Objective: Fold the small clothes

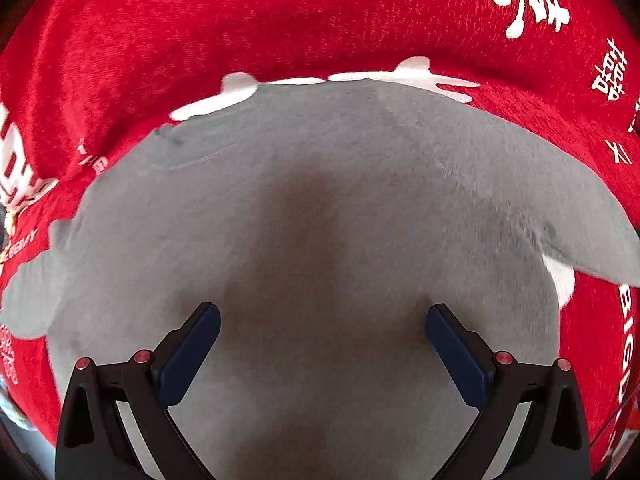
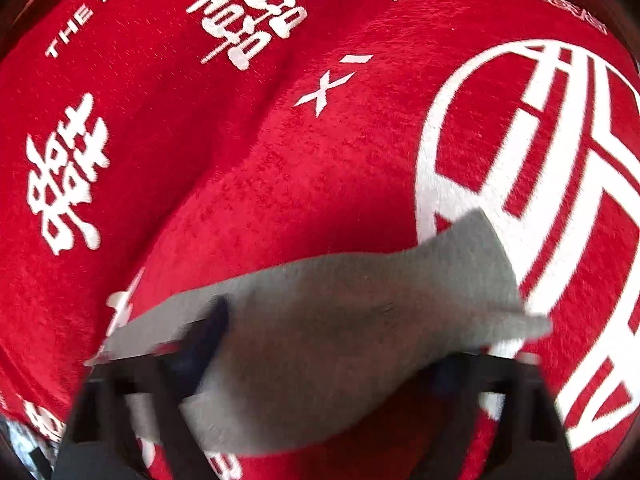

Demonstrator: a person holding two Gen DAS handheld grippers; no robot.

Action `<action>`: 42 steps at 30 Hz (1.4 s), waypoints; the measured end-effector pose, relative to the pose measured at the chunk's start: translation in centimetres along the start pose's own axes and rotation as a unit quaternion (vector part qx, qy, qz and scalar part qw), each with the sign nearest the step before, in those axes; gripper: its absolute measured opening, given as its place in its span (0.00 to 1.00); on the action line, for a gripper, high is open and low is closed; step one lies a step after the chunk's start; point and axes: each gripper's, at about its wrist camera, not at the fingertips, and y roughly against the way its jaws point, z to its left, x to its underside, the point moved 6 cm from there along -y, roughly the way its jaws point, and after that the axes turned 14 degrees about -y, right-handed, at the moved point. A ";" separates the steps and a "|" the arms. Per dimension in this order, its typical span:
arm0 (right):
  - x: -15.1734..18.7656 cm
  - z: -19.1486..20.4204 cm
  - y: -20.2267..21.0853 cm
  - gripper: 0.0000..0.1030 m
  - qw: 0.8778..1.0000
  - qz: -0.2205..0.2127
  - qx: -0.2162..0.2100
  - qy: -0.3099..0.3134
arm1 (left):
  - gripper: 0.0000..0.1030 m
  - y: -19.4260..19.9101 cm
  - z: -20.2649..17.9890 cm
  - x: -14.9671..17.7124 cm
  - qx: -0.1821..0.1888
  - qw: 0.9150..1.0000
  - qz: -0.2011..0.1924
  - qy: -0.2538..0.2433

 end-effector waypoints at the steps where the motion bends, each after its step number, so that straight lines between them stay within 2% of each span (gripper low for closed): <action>1: -0.1 0.1 -0.2 0.07 1.000 0.009 -0.004 0.001 | 1.00 -0.3 0.0 -0.3 0.003 1.000 -0.003 0.001; 3: -0.4 0.7 0.6 0.05 1.000 0.002 -0.024 -0.004 | 1.00 -0.7 0.3 -0.9 0.014 1.000 -0.006 0.009; 6: -0.1 4.1 3.7 0.05 0.996 -0.048 -0.033 0.062 | 1.00 -1.4 0.9 -1.3 0.041 0.999 0.000 0.026; 8: 0.8 7.1 5.6 0.05 0.991 -0.066 -0.048 0.104 | 1.00 -1.4 1.4 -1.6 0.043 0.999 0.003 0.027; 11: 2.9 13.0 9.0 0.05 0.976 -0.100 -0.072 0.178 | 1.00 -0.9 3.0 -1.5 0.043 0.998 -0.001 0.043; 14: 5.9 18.9 11.8 0.05 0.960 -0.118 -0.103 0.233 | 1.00 -0.2 5.5 -0.7 0.065 0.995 -0.010 0.080; 17: 10.5 24.7 13.1 0.05 0.942 -0.118 -0.124 0.287 | 1.00 0.7 8.8 0.6 0.071 0.991 -0.021 0.114; 18: 12.9 27.1 13.2 0.05 0.934 -0.118 -0.128 0.313 | 1.00 1.0 10.0 1.2 0.072 0.989 -0.025 0.124; 22: 20.2 32.0 12.0 0.04 0.915 -0.099 -0.135 0.367 | 1.00 2.2 15.9 4.1 0.069 0.982 -0.039 0.171; 27: 32.2 37.5 8.1 0.04 0.883 -0.059 -0.130 0.447 | 1.00 2.6 22.6 9.0 0.052 0.973 -0.042 0.221; 31: 39.8 38.4 3.8 0.04 0.860 -0.030 -0.100 0.500 | 1.00 2.0 26.5 13.2 0.053 0.963 -0.025 0.262; 34: 44.6 37.7 -0.7 0.04 0.846 0.002 -0.054 0.530 | 1.00 1.4 28.4 15.7 0.056 0.957 -0.016 0.284; 36: 46.8 36.9 -3.0 0.05 0.842 0.033 -0.031 0.538 | 1.00 1.2 29.1 17.1 0.060 0.953 -0.015 0.297; 37: 47.6 36.7 -3.7 0.07 0.840 0.054 -0.024 0.539 | 1.00 1.3 29.1 17.5 0.061 0.952 -0.016 0.300; 38: 48.2 36.4 -4.2 0.12 0.840 0.076 -0.023 0.537 | 1.00 1.4 29.3 17.9 0.062 0.951 -0.018 0.303; 39: 48.7 36.3 -4.3 0.29 0.840 0.092 -0.028 0.533 | 1.00 1.5 29.4 18.2 0.062 0.950 -0.020 0.305; 40: 49.0 36.3 -3.9 0.39 0.841 0.101 -0.040 0.531 | 1.00 1.6 29.4 18.5 0.063 0.949 -0.021 0.307; 41: 49.0 36.5 -2.8 0.56 0.842 0.114 -0.067 0.523 | 1.00 1.7 29.4 18.6 0.065 0.948 -0.023 0.309; 42: 48.8 36.6 -2.0 0.65 0.844 0.120 -0.085 0.516 | 1.00 1.8 29.3 18.7 0.067 0.947 -0.025 0.312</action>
